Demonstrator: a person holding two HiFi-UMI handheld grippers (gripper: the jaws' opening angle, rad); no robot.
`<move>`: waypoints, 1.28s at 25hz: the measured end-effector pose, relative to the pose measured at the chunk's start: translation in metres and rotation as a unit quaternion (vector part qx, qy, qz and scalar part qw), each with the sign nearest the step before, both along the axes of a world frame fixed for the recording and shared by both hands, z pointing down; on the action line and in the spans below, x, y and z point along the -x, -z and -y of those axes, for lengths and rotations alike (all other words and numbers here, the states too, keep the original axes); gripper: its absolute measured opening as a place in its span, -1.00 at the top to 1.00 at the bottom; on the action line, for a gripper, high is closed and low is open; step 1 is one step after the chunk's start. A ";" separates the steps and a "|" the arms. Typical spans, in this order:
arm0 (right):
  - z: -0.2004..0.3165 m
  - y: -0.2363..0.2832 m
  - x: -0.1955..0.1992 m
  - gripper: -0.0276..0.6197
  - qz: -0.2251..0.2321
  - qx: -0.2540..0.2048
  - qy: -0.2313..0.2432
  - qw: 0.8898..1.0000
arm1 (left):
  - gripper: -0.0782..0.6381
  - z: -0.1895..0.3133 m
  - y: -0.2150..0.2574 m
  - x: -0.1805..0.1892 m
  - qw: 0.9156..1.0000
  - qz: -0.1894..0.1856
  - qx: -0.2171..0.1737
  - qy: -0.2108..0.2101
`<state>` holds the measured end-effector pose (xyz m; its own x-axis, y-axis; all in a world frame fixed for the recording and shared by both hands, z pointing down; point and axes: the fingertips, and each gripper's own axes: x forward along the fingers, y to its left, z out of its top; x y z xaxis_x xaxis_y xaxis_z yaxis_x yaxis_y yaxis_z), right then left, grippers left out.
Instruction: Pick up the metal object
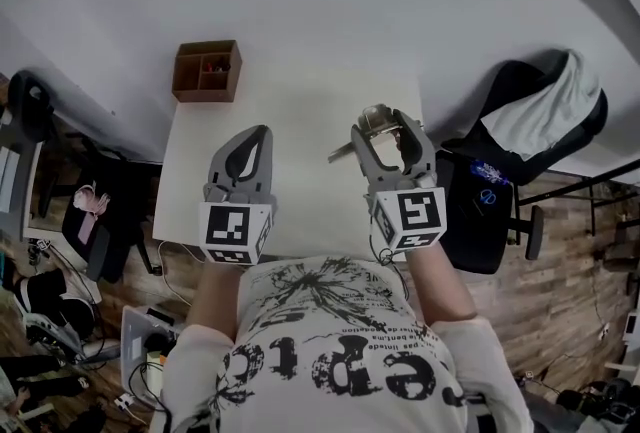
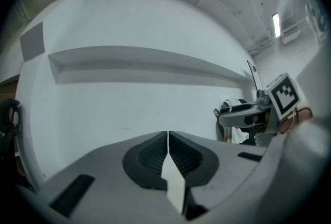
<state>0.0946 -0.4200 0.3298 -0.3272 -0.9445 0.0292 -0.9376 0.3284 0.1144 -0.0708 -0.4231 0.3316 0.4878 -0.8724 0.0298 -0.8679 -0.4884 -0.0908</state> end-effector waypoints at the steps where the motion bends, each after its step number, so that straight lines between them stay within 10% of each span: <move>1: 0.000 0.001 -0.001 0.05 0.002 -0.003 -0.001 1.000 | 0.75 0.000 0.002 -0.001 1.000 0.000 -0.003 -0.001; 32: -0.001 -0.011 -0.013 0.05 0.019 0.005 -0.005 1.000 | 0.75 -0.004 0.009 -0.018 1.000 0.004 -0.005 0.005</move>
<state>0.1072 -0.4192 0.3408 -0.3194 -0.9473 0.0255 -0.9443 0.3204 0.0754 -0.0532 -0.4196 0.3222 0.4782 -0.8779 0.0238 -0.8724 -0.4779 -0.1024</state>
